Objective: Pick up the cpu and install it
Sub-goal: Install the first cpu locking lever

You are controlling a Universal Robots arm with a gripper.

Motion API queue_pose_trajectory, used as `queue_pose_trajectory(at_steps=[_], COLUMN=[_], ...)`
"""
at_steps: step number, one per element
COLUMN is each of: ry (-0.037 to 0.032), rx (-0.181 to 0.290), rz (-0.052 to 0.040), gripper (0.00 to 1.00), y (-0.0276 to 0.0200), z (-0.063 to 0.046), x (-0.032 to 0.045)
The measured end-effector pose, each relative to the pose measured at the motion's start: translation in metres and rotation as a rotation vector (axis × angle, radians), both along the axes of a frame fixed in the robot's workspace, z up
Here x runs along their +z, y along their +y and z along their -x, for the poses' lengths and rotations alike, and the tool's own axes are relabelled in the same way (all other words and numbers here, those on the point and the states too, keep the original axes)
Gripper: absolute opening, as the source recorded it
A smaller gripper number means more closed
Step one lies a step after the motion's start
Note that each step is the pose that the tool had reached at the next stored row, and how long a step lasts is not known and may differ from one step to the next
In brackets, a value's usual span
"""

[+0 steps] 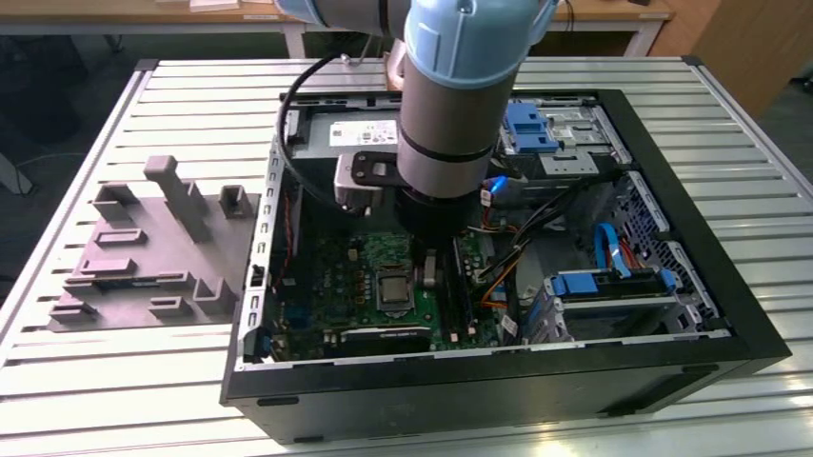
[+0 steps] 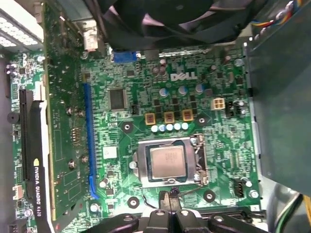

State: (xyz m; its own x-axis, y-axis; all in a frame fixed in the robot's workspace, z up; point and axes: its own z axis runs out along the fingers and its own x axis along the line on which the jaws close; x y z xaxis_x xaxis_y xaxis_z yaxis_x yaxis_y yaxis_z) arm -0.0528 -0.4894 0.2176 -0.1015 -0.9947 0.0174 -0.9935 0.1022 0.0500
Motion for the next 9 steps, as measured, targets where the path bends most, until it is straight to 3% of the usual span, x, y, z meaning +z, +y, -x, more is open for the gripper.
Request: queue_pose_trajectory(at_steps=[9], ry=[0.0001], rx=[0.030], rz=[0.0001], gripper=[0.11], y=[-0.0066], z=[0.000], x=[-0.0148])
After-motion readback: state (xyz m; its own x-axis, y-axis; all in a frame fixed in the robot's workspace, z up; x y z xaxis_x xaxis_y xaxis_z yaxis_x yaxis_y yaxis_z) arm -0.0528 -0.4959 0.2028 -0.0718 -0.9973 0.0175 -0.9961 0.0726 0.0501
